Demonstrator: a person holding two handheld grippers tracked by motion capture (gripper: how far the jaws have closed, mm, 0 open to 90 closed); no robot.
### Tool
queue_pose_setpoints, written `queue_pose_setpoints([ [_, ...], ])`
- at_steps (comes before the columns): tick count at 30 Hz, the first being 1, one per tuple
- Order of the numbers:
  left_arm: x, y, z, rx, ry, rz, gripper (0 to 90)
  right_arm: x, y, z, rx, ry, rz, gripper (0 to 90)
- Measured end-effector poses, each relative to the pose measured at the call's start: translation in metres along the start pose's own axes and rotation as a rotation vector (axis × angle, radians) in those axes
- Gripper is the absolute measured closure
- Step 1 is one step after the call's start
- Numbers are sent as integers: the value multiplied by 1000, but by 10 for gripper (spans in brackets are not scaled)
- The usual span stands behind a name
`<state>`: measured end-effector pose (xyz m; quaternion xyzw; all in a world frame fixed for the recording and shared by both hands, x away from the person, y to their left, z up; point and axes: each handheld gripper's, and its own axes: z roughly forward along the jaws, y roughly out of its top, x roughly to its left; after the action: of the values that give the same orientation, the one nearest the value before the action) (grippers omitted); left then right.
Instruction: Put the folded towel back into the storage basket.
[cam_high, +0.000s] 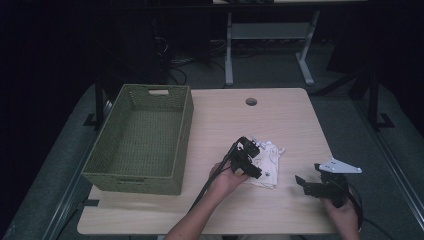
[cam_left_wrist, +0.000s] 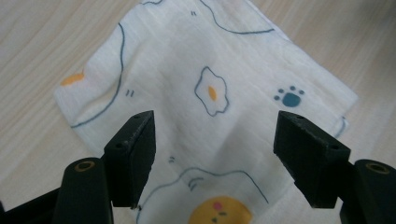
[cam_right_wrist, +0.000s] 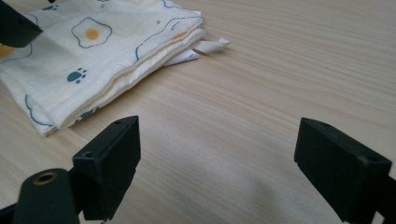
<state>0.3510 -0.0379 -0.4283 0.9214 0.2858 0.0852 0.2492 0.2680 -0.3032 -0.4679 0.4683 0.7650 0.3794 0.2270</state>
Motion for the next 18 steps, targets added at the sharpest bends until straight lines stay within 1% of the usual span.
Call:
queue_pose_setpoints([
  [1, 1, 2, 2, 9, 11, 7, 308, 0, 0, 0, -2, 0, -1, 142],
  [4, 6, 7, 8, 25, 12, -9, 321, 0, 0, 0, -2, -1, -1, 142],
  [5, 8, 8, 10, 26, 10, -17, 324, 0, 0, 0, -2, -1, -1, 142],
  [6, 11, 9, 13, 25, -6, -38, 336, 0, 0, 0, -1, 0, -1, 142],
  [7, 12, 10, 15, 28, -7, -46, 350, 0, 0, 0, 0, -1, -1, 142],
  [9, 13, 12, 20, 42, 4, -54, 358, -1, 0, 0, -2, -1, -1, 142],
  [10, 13, 12, 23, 45, -1, -63, 367, -1, 0, 0, -4, -2, -1, 142],
  [12, 13, 13, 26, 61, 2, -63, 398, -1, 0, 0, -2, 1, 4, 142],
  [13, 12, 13, 28, 70, 6, -57, 398, -1, 0, 0, -2, 1, 4, 142],
  [15, 10, 14, 29, 69, 23, -46, 415, -1, 0, 1, 2, 0, -2, 142],
  [16, 9, 14, 29, 73, 23, -37, 457, -1, 0, 1, 1, -3, -2, 142],
  [18, 7, 15, 29, 70, 24, -32, 472, -1, 0, 1, 2, -4, -1, 142],
])
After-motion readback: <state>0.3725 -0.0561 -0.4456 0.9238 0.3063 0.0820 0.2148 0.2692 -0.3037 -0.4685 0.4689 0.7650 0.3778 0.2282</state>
